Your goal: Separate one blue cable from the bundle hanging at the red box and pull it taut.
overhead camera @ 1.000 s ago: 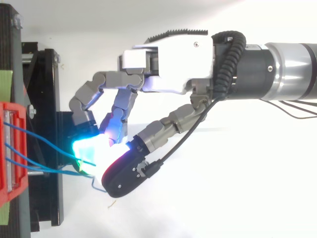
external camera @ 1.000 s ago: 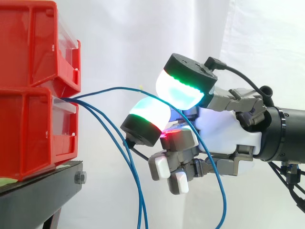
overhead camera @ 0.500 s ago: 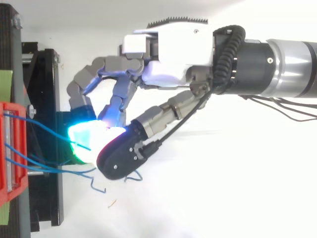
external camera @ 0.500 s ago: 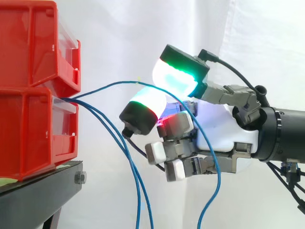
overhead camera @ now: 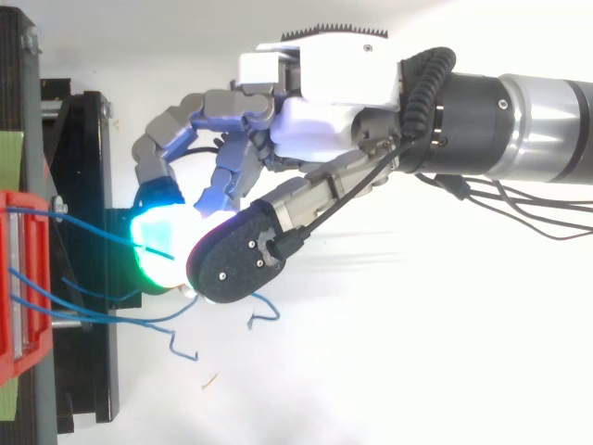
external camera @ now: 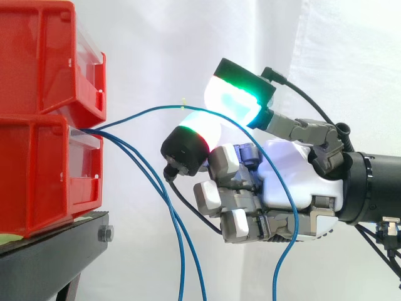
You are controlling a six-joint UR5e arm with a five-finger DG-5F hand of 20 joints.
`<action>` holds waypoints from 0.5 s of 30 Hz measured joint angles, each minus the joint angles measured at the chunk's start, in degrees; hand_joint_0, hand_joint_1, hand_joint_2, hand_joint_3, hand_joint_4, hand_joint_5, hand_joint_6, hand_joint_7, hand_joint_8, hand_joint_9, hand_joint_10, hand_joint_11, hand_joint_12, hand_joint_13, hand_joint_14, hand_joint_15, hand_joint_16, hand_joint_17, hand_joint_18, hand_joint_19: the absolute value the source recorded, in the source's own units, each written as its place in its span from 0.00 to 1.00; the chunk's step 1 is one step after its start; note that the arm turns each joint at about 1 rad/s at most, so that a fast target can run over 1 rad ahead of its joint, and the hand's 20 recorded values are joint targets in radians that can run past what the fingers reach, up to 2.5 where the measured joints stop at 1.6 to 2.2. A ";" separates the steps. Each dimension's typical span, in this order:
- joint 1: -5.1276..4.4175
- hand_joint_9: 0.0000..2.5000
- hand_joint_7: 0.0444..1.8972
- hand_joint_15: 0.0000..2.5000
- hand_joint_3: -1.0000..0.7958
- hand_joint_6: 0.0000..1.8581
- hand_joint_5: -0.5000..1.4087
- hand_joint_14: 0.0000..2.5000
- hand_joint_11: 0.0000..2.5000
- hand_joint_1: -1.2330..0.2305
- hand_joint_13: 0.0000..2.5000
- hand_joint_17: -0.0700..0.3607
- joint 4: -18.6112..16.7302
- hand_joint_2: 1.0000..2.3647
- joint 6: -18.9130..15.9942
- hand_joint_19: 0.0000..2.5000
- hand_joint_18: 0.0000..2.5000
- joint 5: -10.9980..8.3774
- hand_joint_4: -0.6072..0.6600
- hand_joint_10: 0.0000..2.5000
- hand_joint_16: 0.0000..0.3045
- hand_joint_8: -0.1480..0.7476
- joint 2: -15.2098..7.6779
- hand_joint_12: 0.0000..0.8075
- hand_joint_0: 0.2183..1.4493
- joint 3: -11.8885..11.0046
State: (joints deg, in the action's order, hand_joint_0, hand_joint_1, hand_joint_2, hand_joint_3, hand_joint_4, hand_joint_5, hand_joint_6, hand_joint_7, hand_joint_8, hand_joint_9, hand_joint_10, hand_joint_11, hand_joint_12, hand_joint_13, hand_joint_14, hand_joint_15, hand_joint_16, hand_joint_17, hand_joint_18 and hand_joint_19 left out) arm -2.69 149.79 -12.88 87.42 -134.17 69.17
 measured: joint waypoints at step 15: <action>-0.04 0.40 0.54 0.18 0.37 0.47 0.17 0.01 0.22 0.36 0.35 0.42 -1.59 0.01 -1.44 0.24 0.39 -0.41 0.61 0.01 0.16 0.64 0.00 0.48 0.33 0.77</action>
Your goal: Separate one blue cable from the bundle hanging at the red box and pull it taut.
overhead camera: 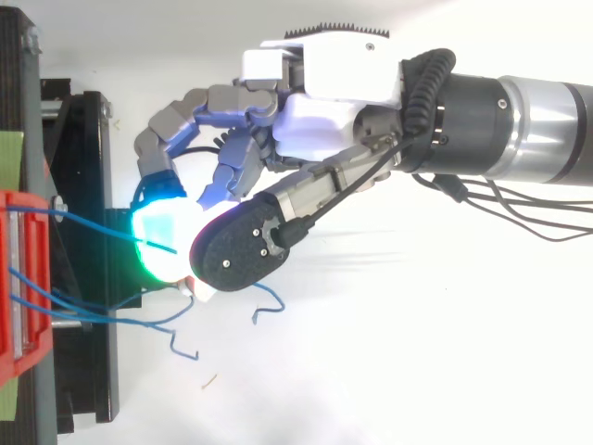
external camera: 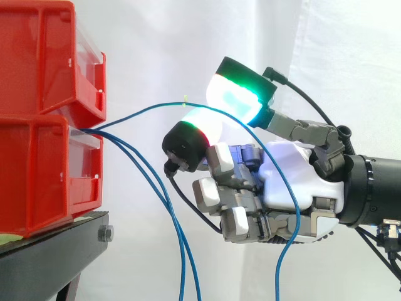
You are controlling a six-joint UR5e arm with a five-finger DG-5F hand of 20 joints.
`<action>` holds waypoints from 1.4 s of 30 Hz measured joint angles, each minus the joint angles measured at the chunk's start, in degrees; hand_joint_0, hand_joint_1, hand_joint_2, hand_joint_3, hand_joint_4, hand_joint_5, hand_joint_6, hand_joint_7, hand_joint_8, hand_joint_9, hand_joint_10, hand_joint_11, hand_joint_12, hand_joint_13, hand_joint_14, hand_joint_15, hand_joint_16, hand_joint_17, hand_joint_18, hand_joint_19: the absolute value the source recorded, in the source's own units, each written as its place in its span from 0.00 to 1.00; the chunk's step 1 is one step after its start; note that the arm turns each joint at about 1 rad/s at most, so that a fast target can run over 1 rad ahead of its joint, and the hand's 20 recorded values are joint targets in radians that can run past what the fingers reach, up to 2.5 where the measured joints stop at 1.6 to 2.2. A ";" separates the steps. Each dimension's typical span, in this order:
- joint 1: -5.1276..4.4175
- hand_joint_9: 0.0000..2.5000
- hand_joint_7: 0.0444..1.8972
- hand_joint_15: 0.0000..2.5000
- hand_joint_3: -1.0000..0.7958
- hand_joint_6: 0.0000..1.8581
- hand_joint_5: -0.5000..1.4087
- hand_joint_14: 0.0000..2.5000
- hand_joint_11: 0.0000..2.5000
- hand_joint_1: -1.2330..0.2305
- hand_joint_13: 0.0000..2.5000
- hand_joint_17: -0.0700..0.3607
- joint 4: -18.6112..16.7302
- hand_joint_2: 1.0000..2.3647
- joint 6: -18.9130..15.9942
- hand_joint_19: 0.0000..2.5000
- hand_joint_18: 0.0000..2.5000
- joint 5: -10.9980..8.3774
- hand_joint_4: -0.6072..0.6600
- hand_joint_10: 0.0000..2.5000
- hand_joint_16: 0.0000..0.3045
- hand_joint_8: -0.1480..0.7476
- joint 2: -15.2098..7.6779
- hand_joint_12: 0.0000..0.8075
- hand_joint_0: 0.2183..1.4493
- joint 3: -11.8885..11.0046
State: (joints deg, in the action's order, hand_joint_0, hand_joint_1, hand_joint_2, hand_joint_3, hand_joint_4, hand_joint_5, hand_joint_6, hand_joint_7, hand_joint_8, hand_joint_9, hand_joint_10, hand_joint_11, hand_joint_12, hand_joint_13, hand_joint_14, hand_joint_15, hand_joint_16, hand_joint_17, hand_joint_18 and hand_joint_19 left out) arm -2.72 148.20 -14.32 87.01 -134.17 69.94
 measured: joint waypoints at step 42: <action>0.57 0.42 0.48 0.34 0.34 0.47 0.16 0.01 0.37 0.38 0.43 0.42 -1.95 0.01 -2.45 0.28 0.41 0.53 0.66 0.01 0.16 0.59 -1.45 0.50 0.31 0.01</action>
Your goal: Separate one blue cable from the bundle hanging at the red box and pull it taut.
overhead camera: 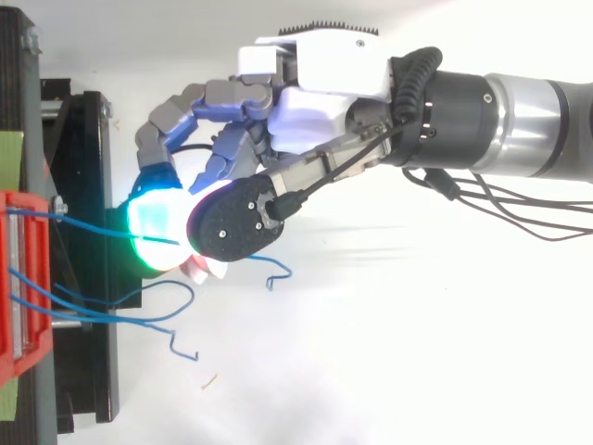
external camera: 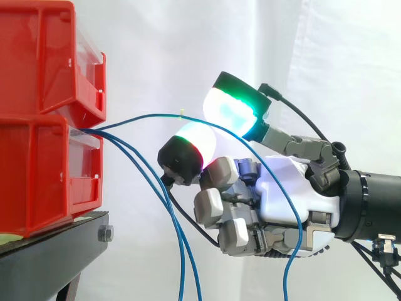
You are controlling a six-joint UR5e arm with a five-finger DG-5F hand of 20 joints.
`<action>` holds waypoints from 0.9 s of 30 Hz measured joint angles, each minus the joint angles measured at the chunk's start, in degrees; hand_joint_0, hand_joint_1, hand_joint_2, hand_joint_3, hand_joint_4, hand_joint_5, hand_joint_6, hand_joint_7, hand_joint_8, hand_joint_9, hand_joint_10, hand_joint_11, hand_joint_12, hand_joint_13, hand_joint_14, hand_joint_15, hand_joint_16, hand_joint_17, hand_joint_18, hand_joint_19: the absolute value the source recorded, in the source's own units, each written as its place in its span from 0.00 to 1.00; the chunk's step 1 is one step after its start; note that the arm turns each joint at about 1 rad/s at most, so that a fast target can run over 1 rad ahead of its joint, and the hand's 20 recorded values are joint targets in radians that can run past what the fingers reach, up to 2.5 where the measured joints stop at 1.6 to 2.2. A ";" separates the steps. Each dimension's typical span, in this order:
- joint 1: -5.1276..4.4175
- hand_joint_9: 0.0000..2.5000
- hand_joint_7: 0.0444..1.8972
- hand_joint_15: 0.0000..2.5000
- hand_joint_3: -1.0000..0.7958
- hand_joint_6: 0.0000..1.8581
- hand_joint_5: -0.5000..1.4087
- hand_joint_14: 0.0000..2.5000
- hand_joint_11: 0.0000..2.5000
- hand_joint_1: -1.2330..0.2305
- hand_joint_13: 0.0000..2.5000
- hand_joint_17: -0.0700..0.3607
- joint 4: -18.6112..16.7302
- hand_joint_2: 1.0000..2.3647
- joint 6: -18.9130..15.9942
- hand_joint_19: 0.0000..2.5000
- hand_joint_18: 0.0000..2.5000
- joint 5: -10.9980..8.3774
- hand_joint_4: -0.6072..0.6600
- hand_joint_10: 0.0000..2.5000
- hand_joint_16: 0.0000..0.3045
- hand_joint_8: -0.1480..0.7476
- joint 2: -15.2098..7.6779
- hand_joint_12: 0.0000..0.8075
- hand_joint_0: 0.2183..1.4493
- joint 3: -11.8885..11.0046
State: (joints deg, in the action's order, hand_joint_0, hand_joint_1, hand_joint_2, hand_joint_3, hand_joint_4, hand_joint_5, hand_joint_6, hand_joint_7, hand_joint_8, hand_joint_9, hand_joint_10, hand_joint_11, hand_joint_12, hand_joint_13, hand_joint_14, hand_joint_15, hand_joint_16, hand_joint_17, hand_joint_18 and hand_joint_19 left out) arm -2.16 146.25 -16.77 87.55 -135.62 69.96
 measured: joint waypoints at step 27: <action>0.06 0.30 0.46 0.56 0.33 0.46 0.16 0.12 0.33 0.38 0.50 0.43 0.02 0.00 0.10 0.35 0.44 0.26 0.66 0.00 0.17 0.59 0.01 0.48 0.31 0.01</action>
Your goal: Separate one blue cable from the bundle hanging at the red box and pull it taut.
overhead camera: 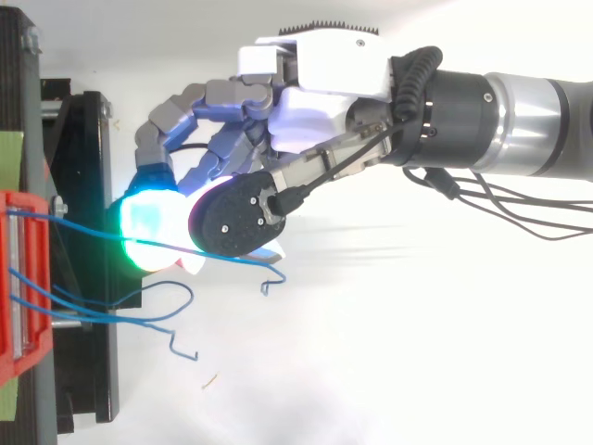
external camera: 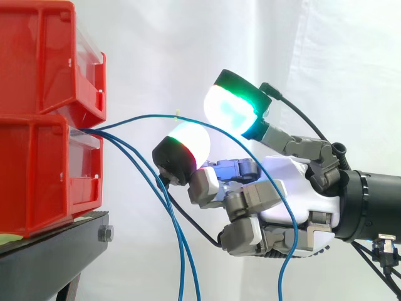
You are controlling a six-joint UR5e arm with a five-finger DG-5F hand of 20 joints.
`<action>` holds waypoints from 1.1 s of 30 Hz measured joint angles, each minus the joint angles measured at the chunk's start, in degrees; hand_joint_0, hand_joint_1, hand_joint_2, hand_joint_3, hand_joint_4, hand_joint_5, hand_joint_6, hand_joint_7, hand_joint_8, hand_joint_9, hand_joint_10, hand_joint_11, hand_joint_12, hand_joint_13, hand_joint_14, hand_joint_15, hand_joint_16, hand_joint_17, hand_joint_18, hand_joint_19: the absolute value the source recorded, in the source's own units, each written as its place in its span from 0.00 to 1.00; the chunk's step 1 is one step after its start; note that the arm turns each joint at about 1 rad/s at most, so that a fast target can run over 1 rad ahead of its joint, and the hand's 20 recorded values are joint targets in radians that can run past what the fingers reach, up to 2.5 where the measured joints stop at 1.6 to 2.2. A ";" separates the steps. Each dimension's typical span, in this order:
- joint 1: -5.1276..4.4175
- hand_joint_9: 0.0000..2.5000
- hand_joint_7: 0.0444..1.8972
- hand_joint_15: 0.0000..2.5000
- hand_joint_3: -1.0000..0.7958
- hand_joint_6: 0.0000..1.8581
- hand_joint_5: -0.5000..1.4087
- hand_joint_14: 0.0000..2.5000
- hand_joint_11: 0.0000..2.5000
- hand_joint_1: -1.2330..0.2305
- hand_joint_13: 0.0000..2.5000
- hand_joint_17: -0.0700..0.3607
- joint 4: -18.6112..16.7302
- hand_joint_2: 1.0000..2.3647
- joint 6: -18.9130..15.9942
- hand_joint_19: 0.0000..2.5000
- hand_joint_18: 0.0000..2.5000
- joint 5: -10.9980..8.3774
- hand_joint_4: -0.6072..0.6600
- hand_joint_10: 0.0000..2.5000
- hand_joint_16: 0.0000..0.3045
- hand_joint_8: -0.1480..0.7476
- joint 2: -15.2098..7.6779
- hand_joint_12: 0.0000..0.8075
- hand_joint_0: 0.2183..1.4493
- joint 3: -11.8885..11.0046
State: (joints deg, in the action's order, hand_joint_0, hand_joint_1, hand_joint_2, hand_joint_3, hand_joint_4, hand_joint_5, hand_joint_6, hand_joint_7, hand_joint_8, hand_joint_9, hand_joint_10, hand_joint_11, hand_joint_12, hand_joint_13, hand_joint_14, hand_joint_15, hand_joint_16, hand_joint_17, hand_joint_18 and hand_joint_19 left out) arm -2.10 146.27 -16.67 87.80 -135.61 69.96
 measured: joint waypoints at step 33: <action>-0.01 0.25 0.46 0.48 0.33 0.46 0.15 0.01 0.23 0.39 0.57 0.43 0.00 0.01 0.32 0.28 0.39 0.00 0.66 0.00 0.17 0.57 -0.01 0.48 0.31 0.00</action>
State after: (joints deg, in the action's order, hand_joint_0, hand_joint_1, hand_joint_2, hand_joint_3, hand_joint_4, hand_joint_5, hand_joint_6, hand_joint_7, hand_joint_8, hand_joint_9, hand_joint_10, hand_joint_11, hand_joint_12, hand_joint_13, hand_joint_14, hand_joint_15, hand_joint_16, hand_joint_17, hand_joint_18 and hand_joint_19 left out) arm -2.11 146.27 -16.35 87.80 -135.61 69.96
